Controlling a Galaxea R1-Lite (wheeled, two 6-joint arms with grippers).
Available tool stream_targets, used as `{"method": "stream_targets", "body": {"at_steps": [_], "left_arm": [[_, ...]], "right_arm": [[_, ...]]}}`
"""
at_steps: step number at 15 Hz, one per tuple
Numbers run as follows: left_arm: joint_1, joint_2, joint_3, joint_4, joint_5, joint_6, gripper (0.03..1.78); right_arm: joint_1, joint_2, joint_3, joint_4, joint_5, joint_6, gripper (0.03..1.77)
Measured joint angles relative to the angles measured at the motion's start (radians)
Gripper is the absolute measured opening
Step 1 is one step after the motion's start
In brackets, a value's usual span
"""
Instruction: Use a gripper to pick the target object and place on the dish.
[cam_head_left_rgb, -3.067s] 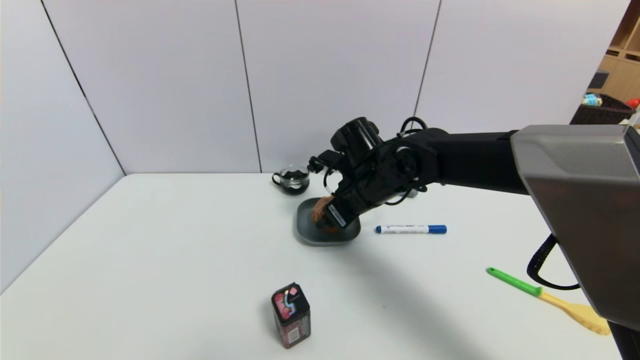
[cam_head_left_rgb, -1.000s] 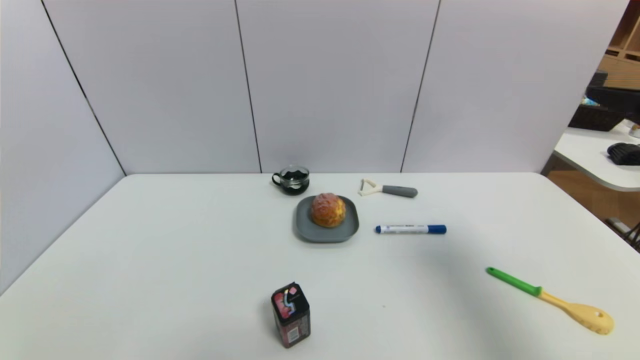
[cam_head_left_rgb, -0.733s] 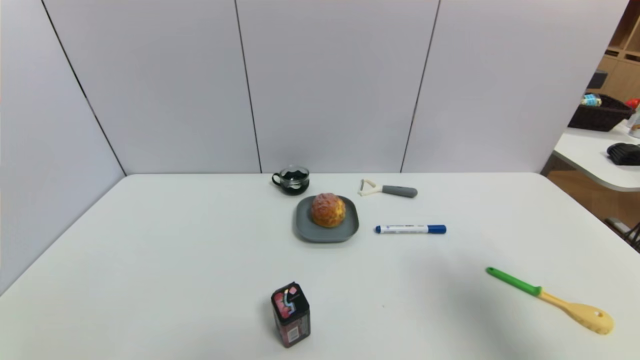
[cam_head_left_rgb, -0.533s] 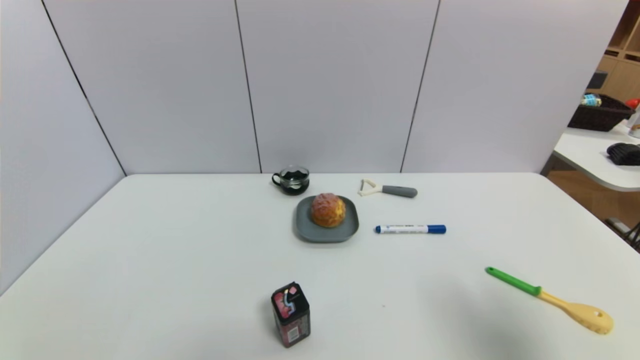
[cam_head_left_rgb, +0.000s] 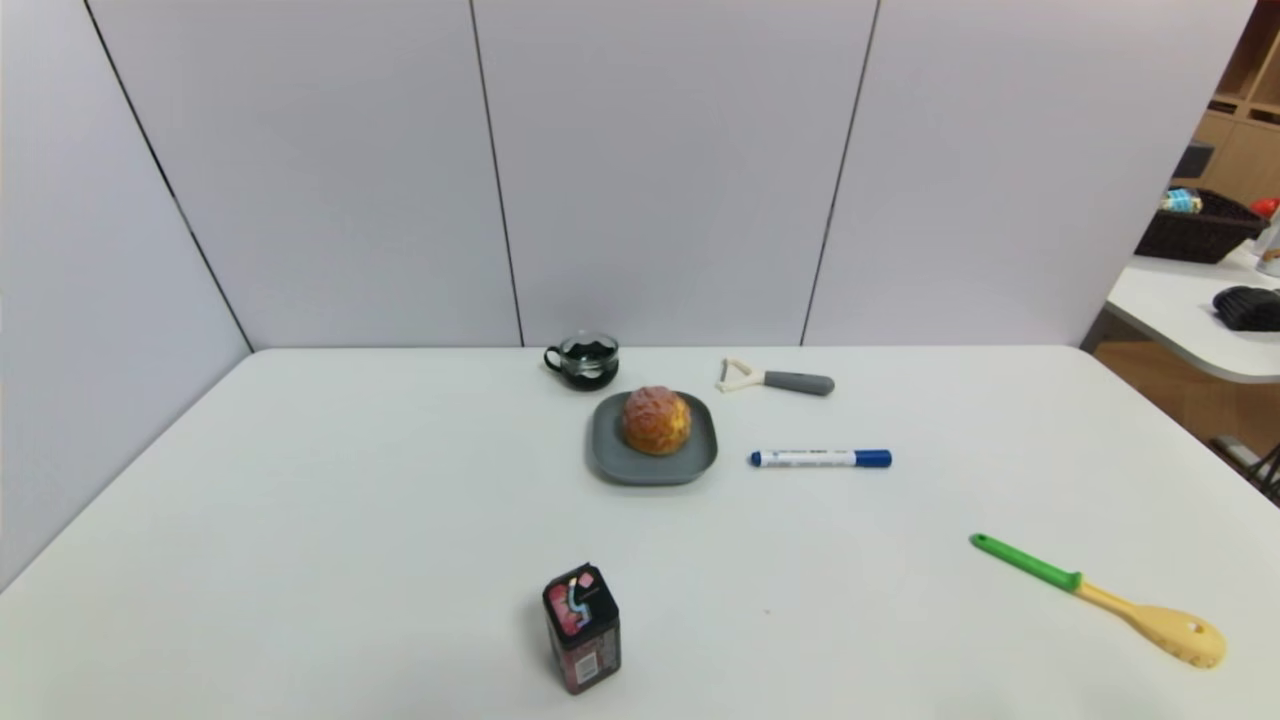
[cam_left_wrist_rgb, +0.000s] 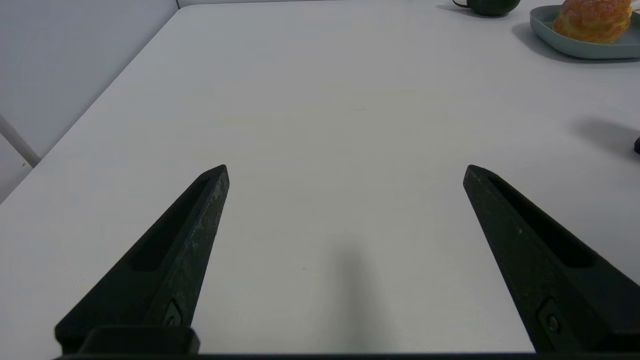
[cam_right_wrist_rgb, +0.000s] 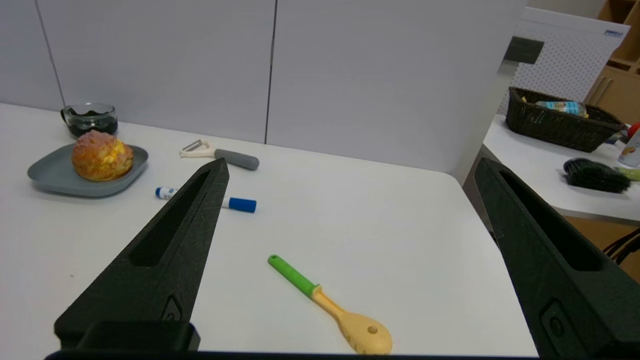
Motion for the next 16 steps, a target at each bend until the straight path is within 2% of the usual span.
{"method": "stream_targets", "body": {"at_steps": [8, 16], "left_arm": [[0.000, 0.000, 0.000, 0.000, 0.000, 0.000, 1.69], [0.000, 0.000, 0.000, 0.000, 0.000, 0.000, 1.69]], "right_arm": [[0.005, -0.279, 0.220, 0.001, -0.001, 0.000, 1.70], [0.006, -0.329, 0.252, 0.233, -0.012, 0.076, 1.70]]}}
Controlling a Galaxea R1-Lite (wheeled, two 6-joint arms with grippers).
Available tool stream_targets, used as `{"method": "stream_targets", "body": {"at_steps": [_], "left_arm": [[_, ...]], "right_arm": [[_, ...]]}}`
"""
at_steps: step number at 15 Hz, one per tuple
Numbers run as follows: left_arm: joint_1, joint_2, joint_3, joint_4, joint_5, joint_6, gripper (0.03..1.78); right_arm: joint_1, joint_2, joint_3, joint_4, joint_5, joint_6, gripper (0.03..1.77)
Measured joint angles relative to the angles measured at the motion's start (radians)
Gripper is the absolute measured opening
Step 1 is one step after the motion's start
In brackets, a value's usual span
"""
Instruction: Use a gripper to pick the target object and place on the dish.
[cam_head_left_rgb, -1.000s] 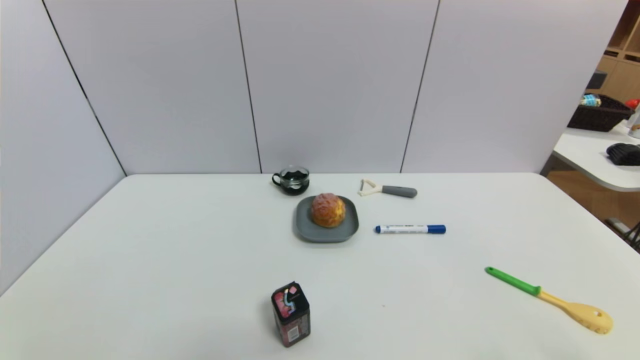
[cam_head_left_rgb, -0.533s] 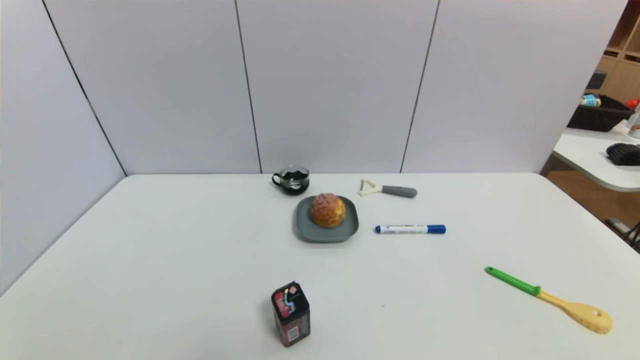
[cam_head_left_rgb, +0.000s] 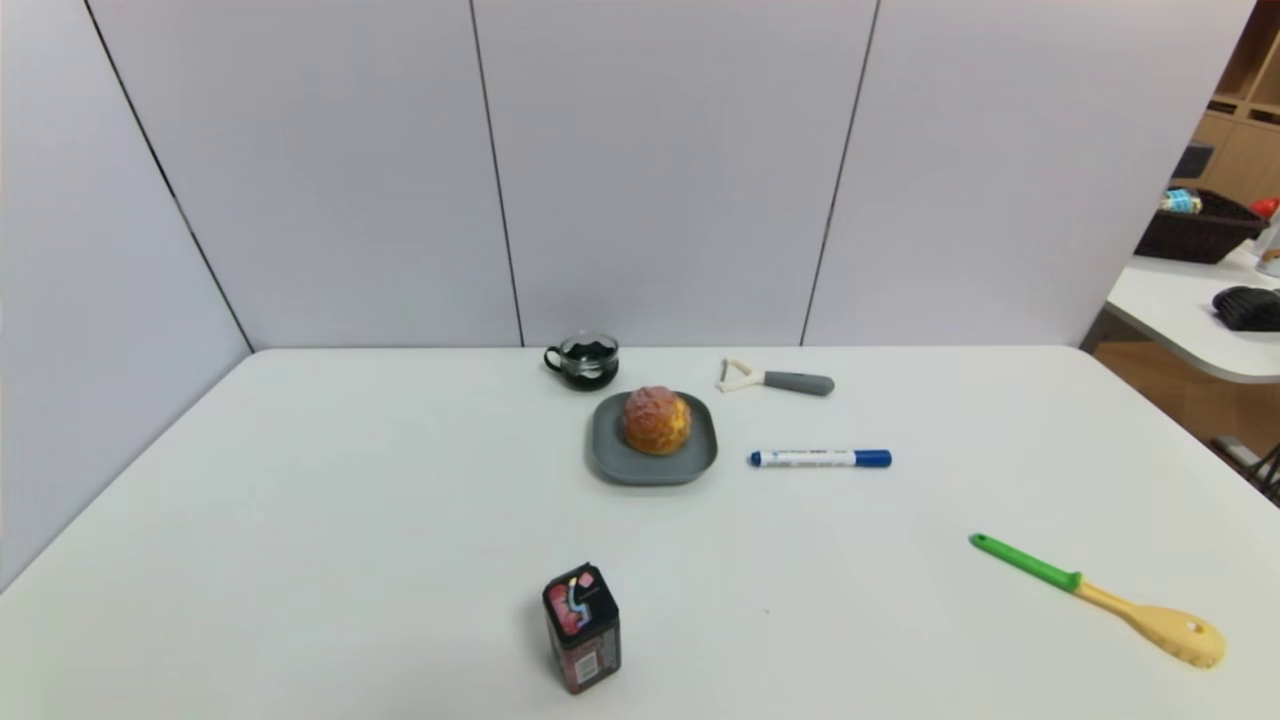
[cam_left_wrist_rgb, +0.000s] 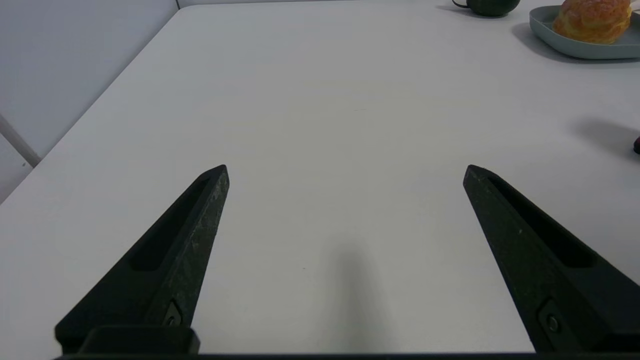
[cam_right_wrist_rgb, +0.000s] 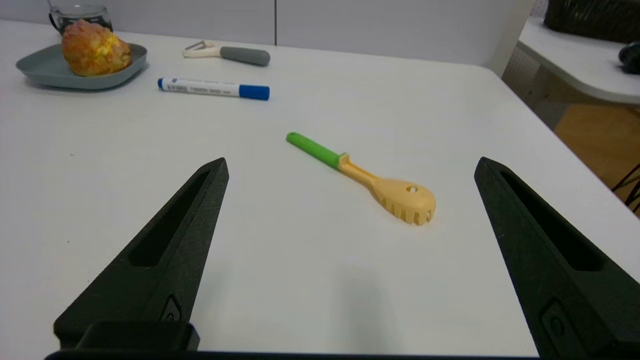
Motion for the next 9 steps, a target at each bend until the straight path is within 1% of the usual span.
{"method": "stream_targets", "body": {"at_steps": [2, 9], "left_arm": [[0.000, 0.000, 0.000, 0.000, 0.000, 0.000, 1.69], [0.000, 0.000, 0.000, 0.000, 0.000, 0.000, 1.69]], "right_arm": [[0.000, 0.000, 0.000, 0.050, 0.002, 0.010, 1.70], [0.000, 0.000, 0.000, 0.052, 0.002, 0.010, 1.71]]}}
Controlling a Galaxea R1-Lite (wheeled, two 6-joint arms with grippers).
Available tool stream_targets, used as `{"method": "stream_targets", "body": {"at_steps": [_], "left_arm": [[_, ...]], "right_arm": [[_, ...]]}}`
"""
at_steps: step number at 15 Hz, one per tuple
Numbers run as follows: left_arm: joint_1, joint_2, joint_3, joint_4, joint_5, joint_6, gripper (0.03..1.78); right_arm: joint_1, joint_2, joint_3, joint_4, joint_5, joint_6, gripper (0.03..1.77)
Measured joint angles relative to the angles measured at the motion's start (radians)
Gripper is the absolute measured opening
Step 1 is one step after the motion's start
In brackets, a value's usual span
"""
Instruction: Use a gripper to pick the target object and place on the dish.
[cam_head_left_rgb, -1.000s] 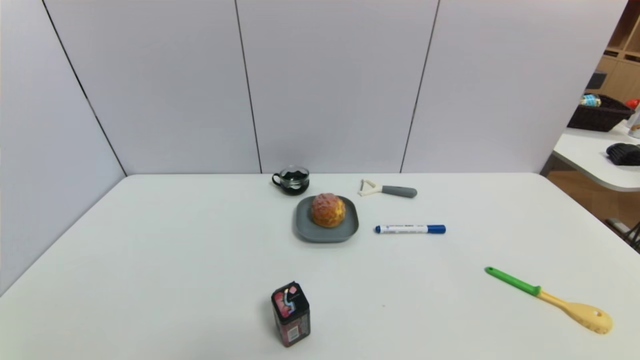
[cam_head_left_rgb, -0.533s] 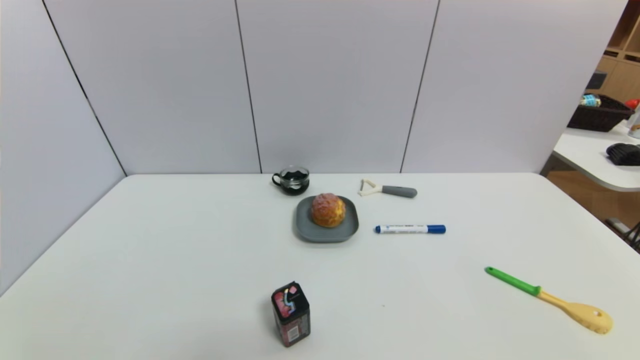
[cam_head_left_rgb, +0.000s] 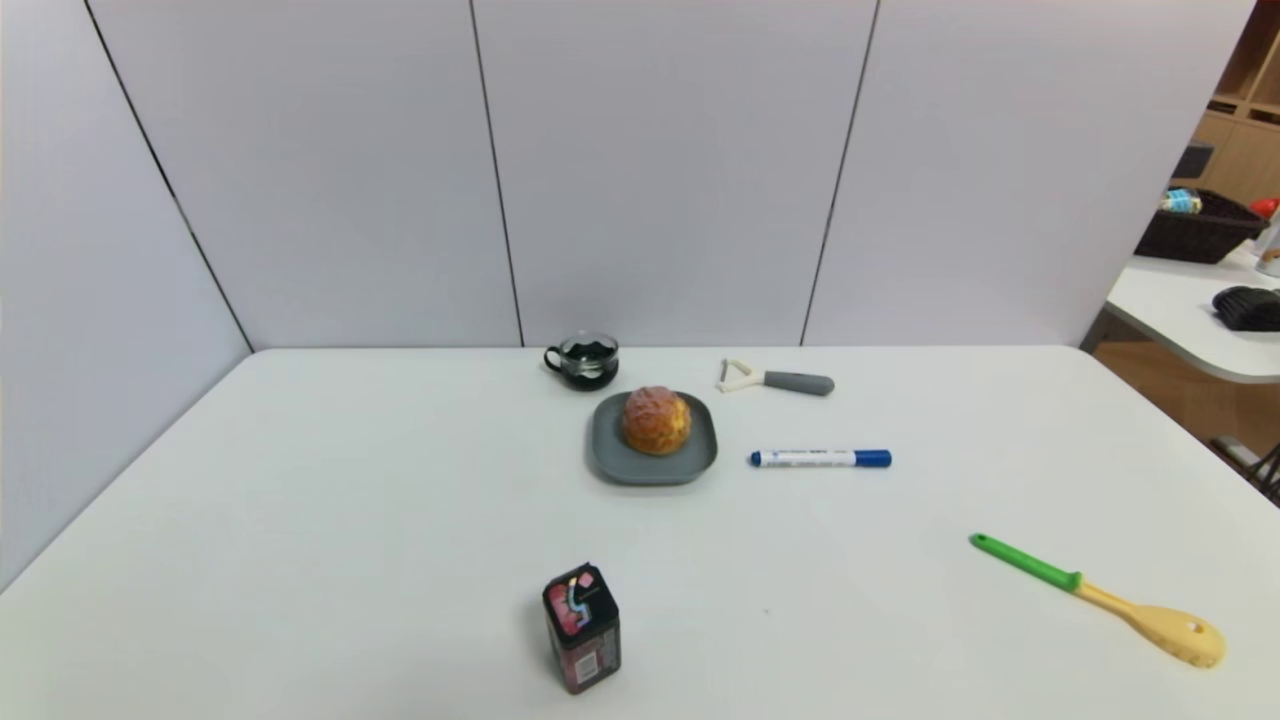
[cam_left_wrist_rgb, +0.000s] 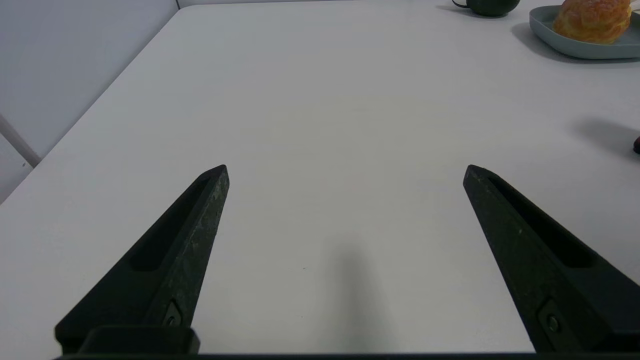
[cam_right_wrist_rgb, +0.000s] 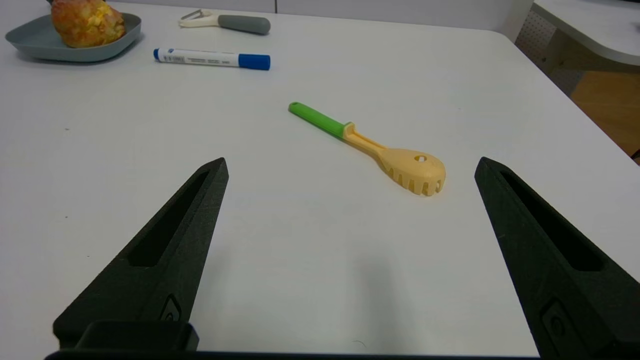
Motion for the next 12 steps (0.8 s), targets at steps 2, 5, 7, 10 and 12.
{"method": "stream_targets", "body": {"at_steps": [2, 5, 7, 10, 12], "left_arm": [[0.000, 0.000, 0.000, 0.000, 0.000, 0.000, 1.69], [0.000, 0.000, 0.000, 0.000, 0.000, 0.000, 1.69], [0.000, 0.000, 0.000, 0.000, 0.000, 0.000, 1.69], [0.000, 0.000, 0.000, 0.000, 0.000, 0.000, 1.69], [0.000, 0.000, 0.000, 0.000, 0.000, 0.000, 1.69]], "right_arm": [[0.000, 0.000, 0.000, 0.000, 0.000, 0.000, 1.71], [0.000, 0.000, 0.000, 0.000, 0.000, 0.002, 1.71], [0.000, 0.000, 0.000, 0.000, -0.001, 0.016, 1.71], [-0.001, 0.000, 0.000, 0.000, 0.000, 0.036, 1.71], [-0.001, 0.000, 0.000, 0.001, -0.001, 0.037, 1.71]]}}
